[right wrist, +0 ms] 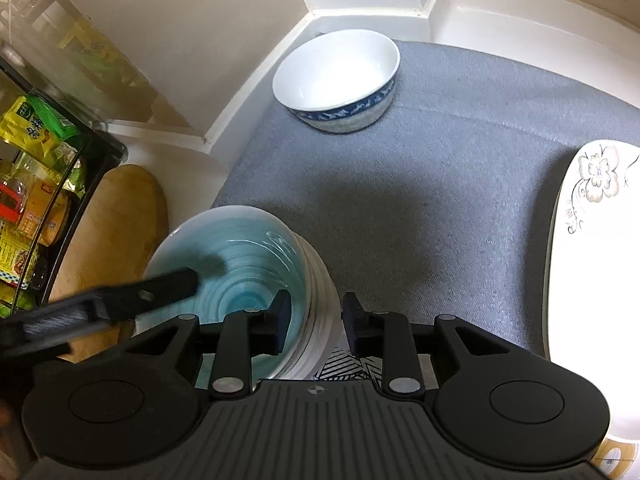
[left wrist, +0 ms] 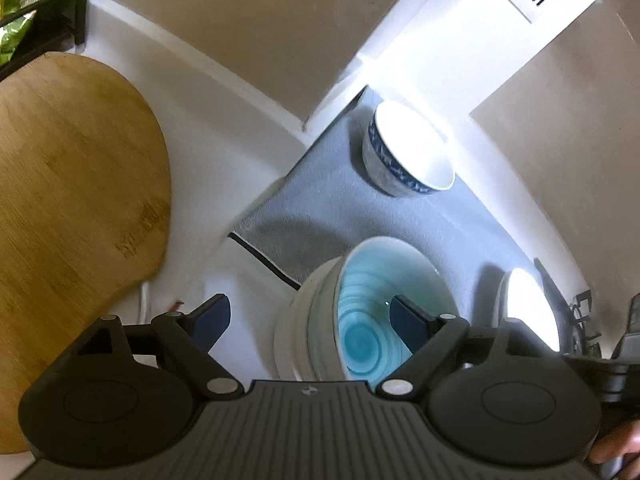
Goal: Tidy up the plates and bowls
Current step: 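Lower the teal bowl into the cream bowl stack with both grippers, then open both grippers and lift them off the teal bowl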
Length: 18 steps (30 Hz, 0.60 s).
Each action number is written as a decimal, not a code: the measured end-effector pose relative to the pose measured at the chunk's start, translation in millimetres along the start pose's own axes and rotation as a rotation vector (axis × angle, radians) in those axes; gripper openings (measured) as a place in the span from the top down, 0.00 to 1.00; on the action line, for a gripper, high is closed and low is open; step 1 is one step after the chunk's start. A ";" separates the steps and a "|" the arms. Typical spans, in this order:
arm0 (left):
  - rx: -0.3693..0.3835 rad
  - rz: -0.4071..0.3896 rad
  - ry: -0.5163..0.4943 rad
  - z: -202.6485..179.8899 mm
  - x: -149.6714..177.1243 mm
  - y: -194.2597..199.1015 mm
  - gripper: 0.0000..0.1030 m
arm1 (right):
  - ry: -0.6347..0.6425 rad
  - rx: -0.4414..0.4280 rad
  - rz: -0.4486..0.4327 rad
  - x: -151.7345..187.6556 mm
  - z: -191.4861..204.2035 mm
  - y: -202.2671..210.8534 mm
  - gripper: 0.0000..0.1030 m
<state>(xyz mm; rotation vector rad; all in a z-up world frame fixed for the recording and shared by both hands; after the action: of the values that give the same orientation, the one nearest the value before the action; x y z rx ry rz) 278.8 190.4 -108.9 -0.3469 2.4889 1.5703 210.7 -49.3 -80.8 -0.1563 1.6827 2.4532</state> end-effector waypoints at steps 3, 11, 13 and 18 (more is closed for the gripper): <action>-0.011 -0.002 -0.003 7.9 -3.7 1.4 0.12 | -0.002 0.001 0.006 0.4 0.5 -2.1 0.70; -0.020 0.032 0.033 34.0 -3.4 -25.2 0.06 | 0.003 0.013 0.002 -1.0 4.2 -4.2 0.70; -0.039 0.024 0.019 33.2 -4.2 -30.4 0.04 | 0.002 0.014 0.005 -1.9 4.5 -5.1 0.69; -0.016 0.028 0.043 31.5 -8.8 -24.9 0.04 | -0.005 -0.007 -0.003 -4.4 4.2 -2.6 0.69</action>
<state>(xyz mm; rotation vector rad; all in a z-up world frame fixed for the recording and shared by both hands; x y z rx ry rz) 295.2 209.5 -141.5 -0.3537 2.5252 1.6102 215.6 -44.8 -80.8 -0.1537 1.6711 2.4549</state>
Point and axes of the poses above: each gripper's, at about its wrist camera, not at the fingertips, and y roughly against the way its jaws point, z to its left, x to its underside, the point moved 1 cm from there along -y, roughly the way its jaws point, and after that the axes turned 11 degrees about z, right-handed, at the moved point
